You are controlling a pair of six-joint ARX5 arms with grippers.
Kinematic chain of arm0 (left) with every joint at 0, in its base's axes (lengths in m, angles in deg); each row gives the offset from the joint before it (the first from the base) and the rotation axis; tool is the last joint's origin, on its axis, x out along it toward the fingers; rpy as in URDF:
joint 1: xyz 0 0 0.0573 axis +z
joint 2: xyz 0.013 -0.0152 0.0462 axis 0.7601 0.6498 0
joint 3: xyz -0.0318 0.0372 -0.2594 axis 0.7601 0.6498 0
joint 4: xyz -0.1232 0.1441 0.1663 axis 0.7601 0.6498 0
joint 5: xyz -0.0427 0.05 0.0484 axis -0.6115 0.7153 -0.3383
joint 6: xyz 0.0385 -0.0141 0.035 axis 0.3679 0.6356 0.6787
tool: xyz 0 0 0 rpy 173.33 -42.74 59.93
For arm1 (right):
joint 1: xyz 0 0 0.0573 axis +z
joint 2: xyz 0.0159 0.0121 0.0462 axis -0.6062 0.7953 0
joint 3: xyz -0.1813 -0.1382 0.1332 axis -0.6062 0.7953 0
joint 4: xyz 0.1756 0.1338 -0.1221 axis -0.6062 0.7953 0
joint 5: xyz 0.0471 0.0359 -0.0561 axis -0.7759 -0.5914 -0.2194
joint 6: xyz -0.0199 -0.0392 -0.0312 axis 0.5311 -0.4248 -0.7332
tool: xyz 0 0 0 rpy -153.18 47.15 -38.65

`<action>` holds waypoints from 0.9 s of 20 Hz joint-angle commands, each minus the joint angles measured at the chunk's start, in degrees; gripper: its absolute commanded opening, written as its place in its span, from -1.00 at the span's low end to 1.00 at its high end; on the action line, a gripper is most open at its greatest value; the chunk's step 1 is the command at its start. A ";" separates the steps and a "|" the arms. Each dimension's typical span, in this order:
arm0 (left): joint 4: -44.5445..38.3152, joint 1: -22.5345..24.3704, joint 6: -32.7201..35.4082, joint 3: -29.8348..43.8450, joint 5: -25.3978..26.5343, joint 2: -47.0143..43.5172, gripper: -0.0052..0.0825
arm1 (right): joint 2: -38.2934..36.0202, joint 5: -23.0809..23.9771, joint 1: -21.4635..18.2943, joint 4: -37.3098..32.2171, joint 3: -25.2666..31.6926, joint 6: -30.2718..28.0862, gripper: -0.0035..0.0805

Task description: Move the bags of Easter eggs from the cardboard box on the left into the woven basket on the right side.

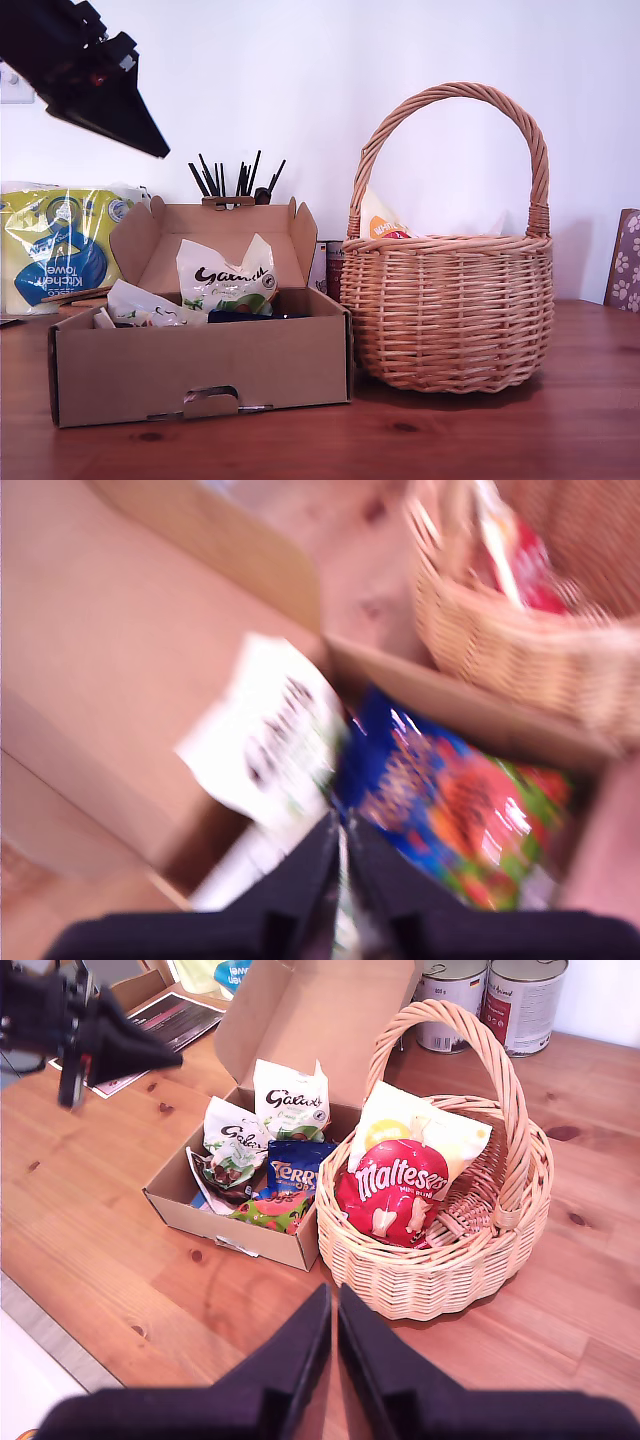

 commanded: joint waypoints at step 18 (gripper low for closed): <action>-10.43 8.74 9.09 -9.53 -11.87 26.51 0.89 | 0.04 -0.15 0.24 -0.55 -0.48 0.26 -0.95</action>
